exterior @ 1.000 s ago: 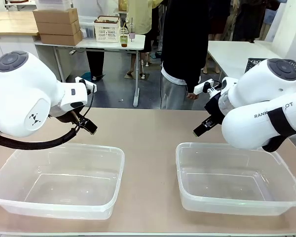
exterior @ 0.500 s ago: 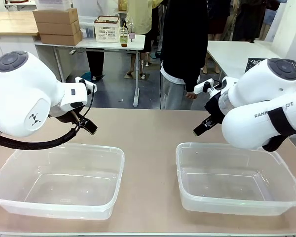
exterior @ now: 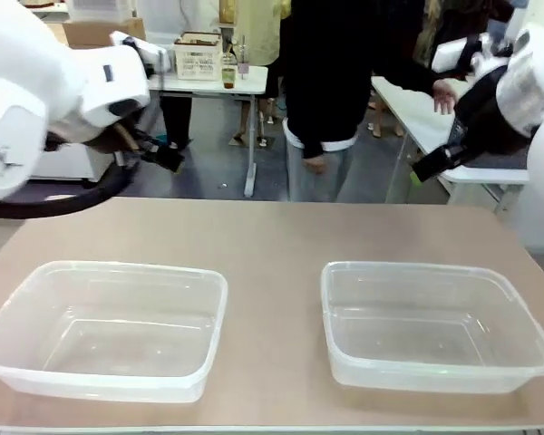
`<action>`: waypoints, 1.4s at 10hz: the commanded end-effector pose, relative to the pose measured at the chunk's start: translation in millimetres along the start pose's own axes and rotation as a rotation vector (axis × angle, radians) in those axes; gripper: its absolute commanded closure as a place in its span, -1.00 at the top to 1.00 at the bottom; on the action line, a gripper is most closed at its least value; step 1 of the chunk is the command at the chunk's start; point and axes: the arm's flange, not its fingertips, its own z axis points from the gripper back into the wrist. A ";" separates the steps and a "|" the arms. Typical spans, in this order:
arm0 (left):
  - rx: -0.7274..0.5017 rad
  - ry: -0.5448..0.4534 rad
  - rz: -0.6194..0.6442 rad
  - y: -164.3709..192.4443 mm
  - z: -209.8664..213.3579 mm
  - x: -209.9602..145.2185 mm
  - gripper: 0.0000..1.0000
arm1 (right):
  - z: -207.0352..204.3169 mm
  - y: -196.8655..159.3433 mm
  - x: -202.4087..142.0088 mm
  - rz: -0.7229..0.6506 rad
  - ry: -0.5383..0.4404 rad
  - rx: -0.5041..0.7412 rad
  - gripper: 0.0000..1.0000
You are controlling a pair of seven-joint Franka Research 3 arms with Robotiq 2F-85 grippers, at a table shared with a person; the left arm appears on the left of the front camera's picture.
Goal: Sort the waste into each basket.
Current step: Pick up the Organizing box on the left side of the table and lift it.
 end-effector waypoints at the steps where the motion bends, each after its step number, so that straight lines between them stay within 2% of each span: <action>1: -0.013 0.082 0.028 14.4 -53.4 -20.7 1.00 | -29.3 -2.6 5.0 -0.006 0.009 0.076 1.00; 2: 0.000 0.000 0.000 0.0 0.0 0.0 1.00 | 0.0 0.0 0.0 0.000 0.000 0.000 1.00; 3: -0.250 0.018 -0.013 11.4 11.4 -5.7 1.00 | 1.0 -24.6 -7.9 -0.164 -0.043 0.193 1.00; 4: -0.477 0.015 0.084 33.2 35.7 -14.7 1.00 | 20.7 -50.2 -19.2 -0.418 -0.072 0.433 1.00; 5: -0.665 0.018 0.275 59.3 63.7 -23.1 1.00 | 41.9 -79.5 -39.3 -0.626 -0.084 0.653 1.00; 6: -0.619 0.034 0.613 84.3 85.7 -39.7 1.00 | 60.7 -113.0 -67.3 -0.840 -0.142 0.779 1.00; 7: -0.648 0.021 0.814 107.2 102.1 -62.0 1.00 | 69.1 -140.1 -94.8 -1.011 -0.202 0.835 1.00; 8: -0.653 -0.071 0.935 125.4 114.4 -88.1 1.00 | 75.4 -158.4 -120.7 -1.103 -0.254 0.834 1.00; 9: -0.569 -0.183 1.003 139.4 119.0 -115.8 1.00 | 82.2 -170.0 -142.4 -1.185 -0.306 0.793 1.00; 10: -0.571 -0.218 0.961 144.0 121.0 -136.9 1.00 | 88.3 -176.9 -160.5 -1.214 -0.366 0.766 1.00; 11: -0.503 -0.192 0.919 141.6 116.9 -142.0 1.00 | 90.6 -180.0 -168.8 -1.234 -0.386 0.737 1.00; 12: -0.639 -0.125 0.844 178.7 142.2 -90.8 1.00 | 107.2 -202.4 -131.7 -0.949 -0.226 0.763 1.00; 14: -0.639 -0.125 0.844 178.7 142.2 -90.8 1.00 | 107.2 -202.4 -131.7 -0.949 -0.226 0.763 1.00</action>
